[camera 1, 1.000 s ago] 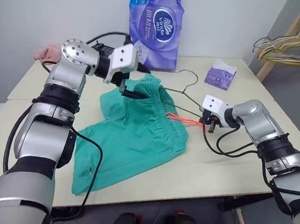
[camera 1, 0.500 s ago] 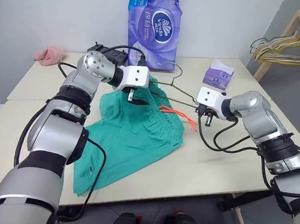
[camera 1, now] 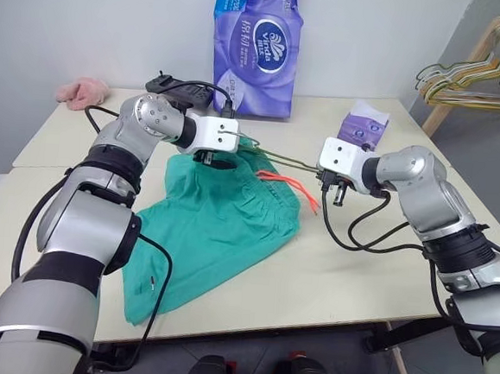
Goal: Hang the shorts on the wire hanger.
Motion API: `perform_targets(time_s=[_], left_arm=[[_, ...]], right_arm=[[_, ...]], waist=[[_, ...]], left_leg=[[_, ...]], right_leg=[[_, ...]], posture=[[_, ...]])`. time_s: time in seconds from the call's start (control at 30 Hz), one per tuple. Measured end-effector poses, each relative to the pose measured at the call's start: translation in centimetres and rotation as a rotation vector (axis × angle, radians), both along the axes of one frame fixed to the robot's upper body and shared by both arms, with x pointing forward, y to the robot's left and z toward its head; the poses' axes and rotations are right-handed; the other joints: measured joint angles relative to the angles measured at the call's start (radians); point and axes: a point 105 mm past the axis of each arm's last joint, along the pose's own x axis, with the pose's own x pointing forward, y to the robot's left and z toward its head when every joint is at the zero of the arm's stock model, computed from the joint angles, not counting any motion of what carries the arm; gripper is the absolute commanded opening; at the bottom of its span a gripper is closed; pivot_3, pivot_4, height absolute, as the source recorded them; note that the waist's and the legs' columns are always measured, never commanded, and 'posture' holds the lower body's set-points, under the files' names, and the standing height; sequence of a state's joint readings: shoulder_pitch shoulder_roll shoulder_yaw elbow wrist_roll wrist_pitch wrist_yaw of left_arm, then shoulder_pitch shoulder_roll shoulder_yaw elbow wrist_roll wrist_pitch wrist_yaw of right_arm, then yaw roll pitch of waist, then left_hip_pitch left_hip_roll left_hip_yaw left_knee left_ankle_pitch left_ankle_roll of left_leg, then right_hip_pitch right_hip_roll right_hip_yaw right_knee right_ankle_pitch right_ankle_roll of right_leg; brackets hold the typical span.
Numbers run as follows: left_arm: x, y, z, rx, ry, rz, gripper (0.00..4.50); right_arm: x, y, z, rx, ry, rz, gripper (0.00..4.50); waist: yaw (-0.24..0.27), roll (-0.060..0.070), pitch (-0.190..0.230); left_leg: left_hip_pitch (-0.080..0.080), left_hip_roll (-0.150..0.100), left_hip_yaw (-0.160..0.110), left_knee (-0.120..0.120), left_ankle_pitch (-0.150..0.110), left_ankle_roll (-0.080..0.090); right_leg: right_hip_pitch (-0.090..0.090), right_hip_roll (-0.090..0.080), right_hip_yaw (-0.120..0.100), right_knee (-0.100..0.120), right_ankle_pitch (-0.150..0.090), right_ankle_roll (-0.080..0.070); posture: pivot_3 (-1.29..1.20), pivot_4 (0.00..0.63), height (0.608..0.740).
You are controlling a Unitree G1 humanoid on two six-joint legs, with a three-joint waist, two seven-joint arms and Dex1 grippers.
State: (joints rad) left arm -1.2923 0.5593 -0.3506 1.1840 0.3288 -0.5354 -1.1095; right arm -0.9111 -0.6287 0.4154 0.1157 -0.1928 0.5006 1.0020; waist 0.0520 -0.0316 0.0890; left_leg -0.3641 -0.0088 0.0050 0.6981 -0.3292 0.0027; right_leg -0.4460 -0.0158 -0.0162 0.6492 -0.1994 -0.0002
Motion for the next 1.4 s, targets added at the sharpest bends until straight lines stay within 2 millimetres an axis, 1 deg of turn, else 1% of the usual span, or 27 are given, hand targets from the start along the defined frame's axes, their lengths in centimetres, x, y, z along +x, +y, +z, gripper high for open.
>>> perform_targets(time_s=[0.17, 0.37, 0.43, 0.47, 0.53, 0.57, 0.67, 0.9, 1.07, 1.13, 1.2, 1.3, 1.4], left_arm=[[0.1, 0.1, 0.0, 0.002, -0.007, 0.009, 2.73], [0.5, -0.2, 0.3, -0.019, -0.066, 0.015, 2.73], [0.6, -0.3, 0.4, -0.03, -0.072, 0.019, 3.44], [0.5, -0.3, 0.3, -0.027, -0.065, 0.015, 3.66], [0.1, -0.7, 0.2, -0.041, -0.02, -0.012, 4.34], [-0.1, -1.0, 0.3, -0.065, 0.003, -0.029, 4.46], [-0.5, -1.9, 0.9, -0.113, 0.047, -0.066, 4.46], [-0.4, -2.0, 1.7, -0.112, 0.029, -0.064, 4.46], [0.0, -1.3, 1.3, -0.013, -0.001, -0.038, 4.46], [0.4, -0.5, 0.8, 0.063, -0.036, -0.004, 4.46], [0.7, 0.2, 0.5, 0.099, -0.046, 0.03, 4.46], [0.8, 0.5, 0.2, 0.111, -0.047, 0.047, 4.46], [0.9, 0.5, 0.1, 0.111, -0.05, 0.051, 3.83]], right_arm=[[-0.1, 0.1, 0.2, 0.001, -0.004, -0.001, 0.0], [-0.1, 0.0, 0.2, 0.001, -0.006, -0.005, 0.0], [-0.1, 0.0, 0.3, 0.0, -0.007, -0.006, 0.0], [-0.1, -0.1, 0.3, 0.001, -0.008, -0.007, 0.0], [0.0, -0.1, 0.5, 0.003, -0.012, -0.007, 0.0], [0.0, 0.0, 0.5, 0.004, -0.012, -0.006, 0.0], [-0.1, 0.3, 0.5, 0.009, -0.011, 0.002, 0.0], [0.3, 0.1, 0.7, 0.008, -0.023, 0.009, 0.0], [0.3, 0.2, 0.7, 0.007, -0.026, 0.015, 0.0], [0.4, 0.2, 0.7, 0.005, -0.028, 0.015, 0.0], [0.4, 0.1, 0.8, -0.001, -0.033, 0.012, 0.0], [0.3, 0.2, 0.9, -0.003, -0.038, 0.015, 0.0], [0.2, 0.3, 1.0, -0.005, -0.042, 0.014, 0.0]], waist=[[0.0, 0.0, 0.0], [0.0, 0.0, 0.0], [0.0, 0.0, 0.0], [0.0, 0.0, 0.0], [0.0, 0.0, 0.0], [0.0, 0.0, 0.0], [-0.001, 0.0, 0.0], [-0.001, 0.0, -0.001], [-0.001, 0.0, -0.001], [-0.002, 0.0, -0.001], [-0.002, 0.0, -0.001], [-0.002, 0.0, -0.001], [-0.002, 0.0, -0.001]], left_leg=[[0.0, 0.0, 0.0, 0.0, 0.0, 0.0], [0.0, 0.0, 0.0, 0.001, 0.0, 0.0], [0.0, 0.0, 0.0, 0.001, 0.0, 0.0], [0.0, 0.0, 0.0, 0.001, 0.0, 0.0], [0.0, 0.0, 0.0, 0.001, 0.0, 0.0], [0.0, 0.0, 0.0, 0.001, 0.0, 0.0], [0.0, 0.0, 0.001, 0.002, 0.0, 0.0], [0.001, 0.0, 0.001, 0.002, 0.0, 0.0], [0.002, 0.0, 0.001, 0.004, 0.0, 0.0], [0.003, 0.0, 0.002, 0.004, 0.0, 0.0], [0.004, 0.0, 0.002, 0.004, 0.0, 0.0], [0.004, 0.0, 0.002, 0.005, 0.0, 0.0], [0.004, 0.0, 0.002, 0.005, 0.0, 0.0]], right_leg=[[0.0, 0.0, 0.0, 0.001, 0.0, 0.0], [0.0, 0.0, 0.0, 0.001, 0.0, 0.0], [0.0, 0.0, 0.0, 0.001, 0.0, 0.0], [0.0, 0.0, 0.0, 0.001, 0.0, 0.0], [0.0, 0.0, 0.0, 0.001, 0.0, 0.0], [0.0, 0.0, 0.0, 0.001, 0.0, 0.0], [0.0, 0.0, 0.0, 0.002, 0.001, 0.0], [0.0, 0.0, 0.001, 0.005, 0.001, 0.0], [0.0, 0.0, 0.002, 0.008, 0.001, 0.0], [0.0, 0.0, 0.003, 0.01, 0.001, 0.0], [0.0, 0.0, 0.003, 0.011, 0.0, 0.0], [0.0, 0.0, 0.003, 0.012, 0.001, 0.0], [0.0, 0.0, 0.003, 0.012, 0.001, 0.0]], posture=[[0.09, 0.0, 0.74], [0.1, 0.0, 0.74], [0.1, 0.0, 0.74], [0.1, 0.0, 0.74], [0.1, 0.0, 0.74], [0.1, 0.0, 0.74], [0.1, 0.0, 0.74], [0.11, 0.0, 0.74], [0.1, 0.0, 0.74], [0.1, 0.0, 0.74], [0.09, 0.0, 0.74], [0.09, 0.0, 0.74], [0.09, 0.0, 0.74]])
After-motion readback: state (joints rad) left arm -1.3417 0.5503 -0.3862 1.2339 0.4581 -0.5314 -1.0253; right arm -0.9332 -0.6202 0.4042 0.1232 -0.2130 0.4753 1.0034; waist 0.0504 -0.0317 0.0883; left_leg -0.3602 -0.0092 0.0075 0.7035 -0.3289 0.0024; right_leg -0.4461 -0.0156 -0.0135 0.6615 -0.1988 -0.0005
